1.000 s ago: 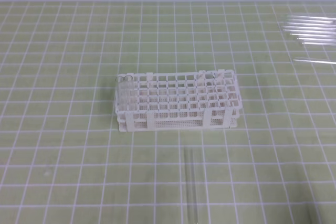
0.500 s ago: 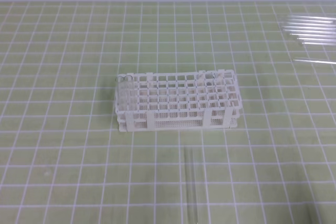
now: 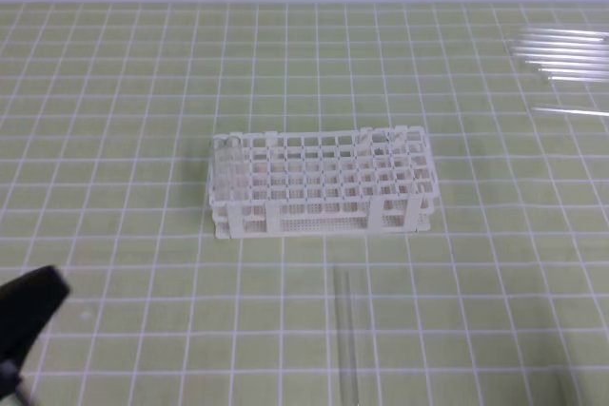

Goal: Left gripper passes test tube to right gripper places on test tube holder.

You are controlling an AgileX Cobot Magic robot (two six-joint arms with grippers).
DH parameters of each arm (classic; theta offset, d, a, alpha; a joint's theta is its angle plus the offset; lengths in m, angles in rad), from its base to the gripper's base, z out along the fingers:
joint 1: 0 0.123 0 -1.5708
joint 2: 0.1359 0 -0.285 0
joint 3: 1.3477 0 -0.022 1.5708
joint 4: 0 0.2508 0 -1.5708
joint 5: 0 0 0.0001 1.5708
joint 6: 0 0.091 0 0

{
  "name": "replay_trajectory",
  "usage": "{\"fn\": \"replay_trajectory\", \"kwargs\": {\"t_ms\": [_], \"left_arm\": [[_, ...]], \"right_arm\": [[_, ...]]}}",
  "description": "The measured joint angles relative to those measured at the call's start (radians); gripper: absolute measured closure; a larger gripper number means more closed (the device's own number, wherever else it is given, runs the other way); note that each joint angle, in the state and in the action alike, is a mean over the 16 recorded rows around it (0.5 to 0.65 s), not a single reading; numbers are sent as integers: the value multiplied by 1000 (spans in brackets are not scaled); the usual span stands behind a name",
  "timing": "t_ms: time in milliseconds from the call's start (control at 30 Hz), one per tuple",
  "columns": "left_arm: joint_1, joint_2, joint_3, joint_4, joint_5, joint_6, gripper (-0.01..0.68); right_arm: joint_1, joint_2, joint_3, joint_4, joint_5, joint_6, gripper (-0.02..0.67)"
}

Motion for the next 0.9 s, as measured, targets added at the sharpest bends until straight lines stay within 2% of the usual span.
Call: {"fn": "replay_trajectory", "kwargs": {"t_ms": [267,467,633,900], "left_arm": [[-7,401,-390,162,399,127,675],[-93,622,-616,339,549,66,675],[-256,765,-740,513,582,-64,675],[-597,992,-885,797,602,-332,675]], "right_arm": [[0,0,0,0,0,0,666],[0,0,0,0,0,0,666],[0,0,0,0,0,0,666],[0,0,0,0,0,0,666]]}}
